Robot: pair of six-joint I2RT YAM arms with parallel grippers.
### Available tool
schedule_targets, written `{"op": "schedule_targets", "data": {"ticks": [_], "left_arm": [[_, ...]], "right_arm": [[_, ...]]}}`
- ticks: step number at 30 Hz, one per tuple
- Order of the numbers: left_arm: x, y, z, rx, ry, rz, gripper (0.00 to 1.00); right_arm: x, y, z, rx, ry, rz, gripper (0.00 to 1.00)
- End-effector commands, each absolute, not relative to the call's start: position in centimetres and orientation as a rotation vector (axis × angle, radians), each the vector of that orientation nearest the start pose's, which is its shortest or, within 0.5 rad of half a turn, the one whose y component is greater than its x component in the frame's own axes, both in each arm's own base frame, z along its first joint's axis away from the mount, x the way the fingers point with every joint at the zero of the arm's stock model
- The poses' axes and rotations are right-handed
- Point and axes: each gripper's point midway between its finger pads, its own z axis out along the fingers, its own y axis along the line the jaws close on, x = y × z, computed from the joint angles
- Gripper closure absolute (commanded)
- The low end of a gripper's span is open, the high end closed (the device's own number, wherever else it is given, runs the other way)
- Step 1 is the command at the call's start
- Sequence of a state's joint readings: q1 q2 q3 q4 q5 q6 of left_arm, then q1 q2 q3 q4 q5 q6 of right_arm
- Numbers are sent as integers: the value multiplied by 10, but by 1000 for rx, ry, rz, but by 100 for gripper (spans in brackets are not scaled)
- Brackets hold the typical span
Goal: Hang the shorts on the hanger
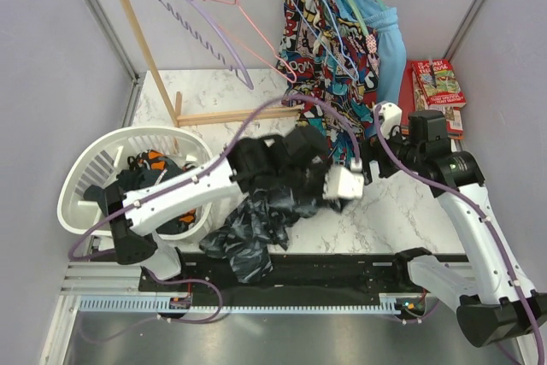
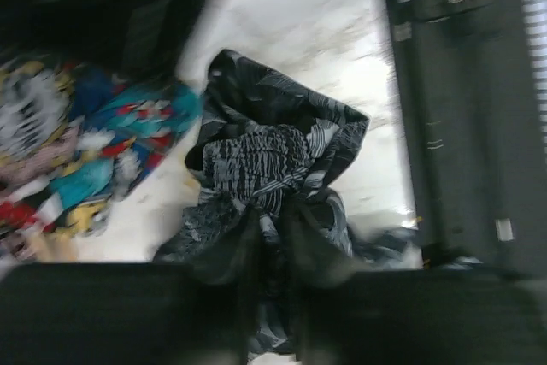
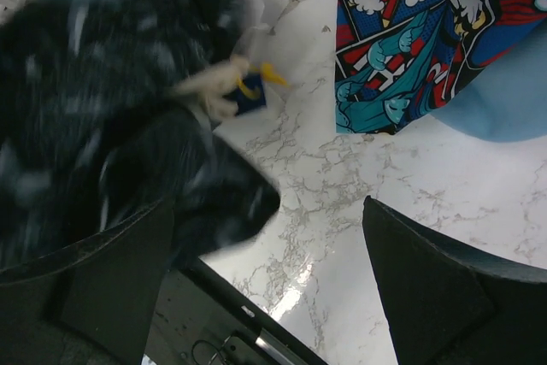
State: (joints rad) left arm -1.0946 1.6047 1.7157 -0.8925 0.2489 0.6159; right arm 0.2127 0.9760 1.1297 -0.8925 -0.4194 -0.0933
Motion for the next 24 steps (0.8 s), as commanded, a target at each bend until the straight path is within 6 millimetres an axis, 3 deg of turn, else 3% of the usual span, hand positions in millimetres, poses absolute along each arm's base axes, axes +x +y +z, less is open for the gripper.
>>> {"op": "schedule_targets", "data": {"ticks": [1, 3, 4, 6, 7, 9, 12, 18, 19, 21, 23, 24], "left_arm": [[97, -370, 184, 2145, 1516, -575, 60], [73, -357, 177, 2198, 1492, -712, 39], [65, -343, 164, 2230, 1511, -746, 36], [58, -326, 177, 2206, 1487, -841, 34], [71, -312, 172, 2169, 1556, -849, 34], [95, -297, 184, 2058, 1595, -869, 32], [125, -291, 177, 2024, 1579, -702, 29], [164, -332, 184, 1974, 1441, -608, 24], [169, -340, 174, 1993, 1435, -604, 23], [179, -360, 176, 1999, 1342, -605, 22], [191, -376, 157, 2000, 1367, -602, 22], [201, -387, 161, 1961, 1375, -596, 22]], "right_arm": [[232, 123, 246, -628, 2208, 567, 3], [225, 125, 239, -674, 2233, 591, 4], [220, 125, 232, -694, 2259, 602, 4], [214, 124, 222, -748, 2277, 611, 4], [213, 126, 220, -755, 2281, 625, 4], [213, 129, 218, -779, 2278, 649, 4], [216, 134, 208, -785, 2314, 698, 6], [222, 128, 196, -781, 2351, 651, 9], [223, 127, 199, -774, 2343, 629, 9], [230, 118, 204, -737, 2336, 549, 8], [234, 112, 215, -679, 2324, 498, 8], [237, 105, 217, -645, 2326, 449, 7]]}}
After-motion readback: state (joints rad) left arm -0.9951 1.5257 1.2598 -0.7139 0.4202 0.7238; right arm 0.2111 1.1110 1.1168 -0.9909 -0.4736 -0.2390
